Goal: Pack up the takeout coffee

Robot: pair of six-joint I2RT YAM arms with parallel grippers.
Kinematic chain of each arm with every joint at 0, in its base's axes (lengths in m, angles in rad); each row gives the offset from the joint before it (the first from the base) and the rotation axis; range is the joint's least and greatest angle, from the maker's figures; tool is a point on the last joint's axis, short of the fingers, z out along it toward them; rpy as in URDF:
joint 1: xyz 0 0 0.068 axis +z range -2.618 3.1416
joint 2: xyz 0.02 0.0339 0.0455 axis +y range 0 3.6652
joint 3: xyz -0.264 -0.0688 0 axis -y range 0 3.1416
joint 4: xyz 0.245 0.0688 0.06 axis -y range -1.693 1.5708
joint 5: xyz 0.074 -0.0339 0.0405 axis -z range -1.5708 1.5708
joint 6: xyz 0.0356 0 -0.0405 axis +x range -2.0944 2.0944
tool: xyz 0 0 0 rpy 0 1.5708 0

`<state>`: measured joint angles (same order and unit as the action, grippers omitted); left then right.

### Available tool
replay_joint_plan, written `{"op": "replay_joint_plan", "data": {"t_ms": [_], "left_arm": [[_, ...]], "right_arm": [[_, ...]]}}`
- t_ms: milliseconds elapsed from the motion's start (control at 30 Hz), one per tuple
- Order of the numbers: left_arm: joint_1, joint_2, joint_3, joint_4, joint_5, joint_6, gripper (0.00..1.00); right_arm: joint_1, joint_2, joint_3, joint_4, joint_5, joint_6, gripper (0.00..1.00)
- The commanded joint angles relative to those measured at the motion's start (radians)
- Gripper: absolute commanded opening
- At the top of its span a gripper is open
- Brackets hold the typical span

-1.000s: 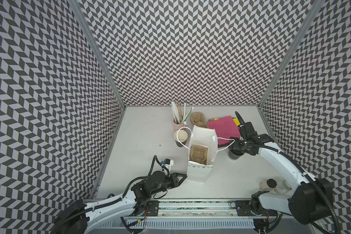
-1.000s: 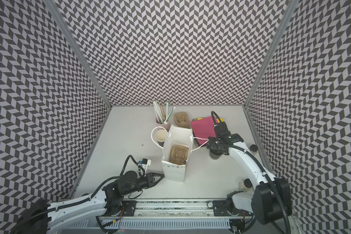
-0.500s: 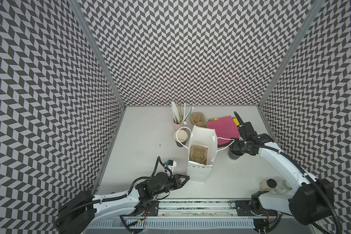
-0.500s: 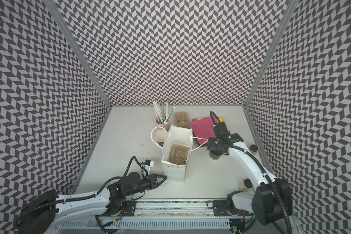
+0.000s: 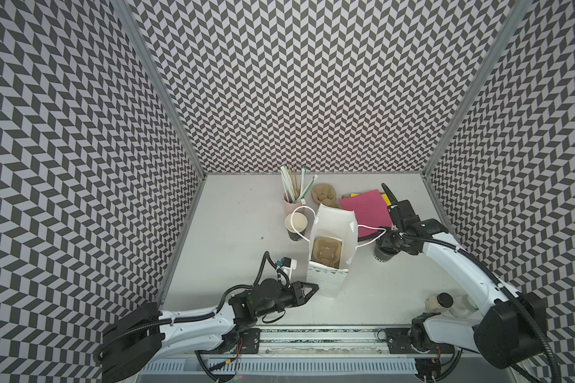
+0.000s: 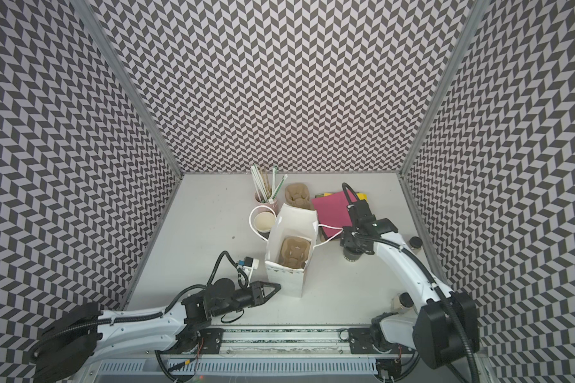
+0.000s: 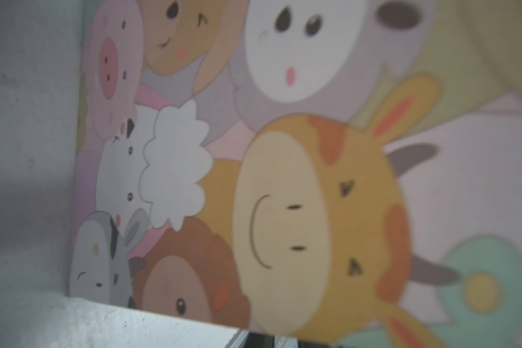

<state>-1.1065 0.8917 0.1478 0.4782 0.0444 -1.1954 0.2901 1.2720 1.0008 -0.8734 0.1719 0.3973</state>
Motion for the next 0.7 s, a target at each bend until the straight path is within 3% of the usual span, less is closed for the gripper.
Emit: {"op": "replay_joint_plan", "data": {"t_ms": [0, 167, 367, 567, 667], "left_arm": [[-0.006, -0.131, 0.029, -0.167, -0.087, 0.056, 0.18], [-0.003, -0.319, 0.019, -0.384, -0.131, 0.121, 0.18], [0.011, -0.445, -0.011, -0.540, -0.182, 0.141, 0.19], [0.088, -0.428, -0.012, -0.513, -0.149, 0.177, 0.19], [0.116, -0.345, -0.001, -0.484, -0.132, 0.196, 0.19]], "right_arm": [[0.009, -0.038, -0.017, 0.030, 0.029, -0.014, 0.81], [0.015, -0.042, -0.022, 0.033, 0.038, -0.014, 0.79], [0.020, -0.039, -0.028, 0.040, 0.036, -0.017, 0.75], [0.023, -0.023, -0.031, 0.045, 0.029, -0.020, 0.76], [0.023, -0.015, -0.030, 0.044, 0.028, -0.020, 0.76]]}}
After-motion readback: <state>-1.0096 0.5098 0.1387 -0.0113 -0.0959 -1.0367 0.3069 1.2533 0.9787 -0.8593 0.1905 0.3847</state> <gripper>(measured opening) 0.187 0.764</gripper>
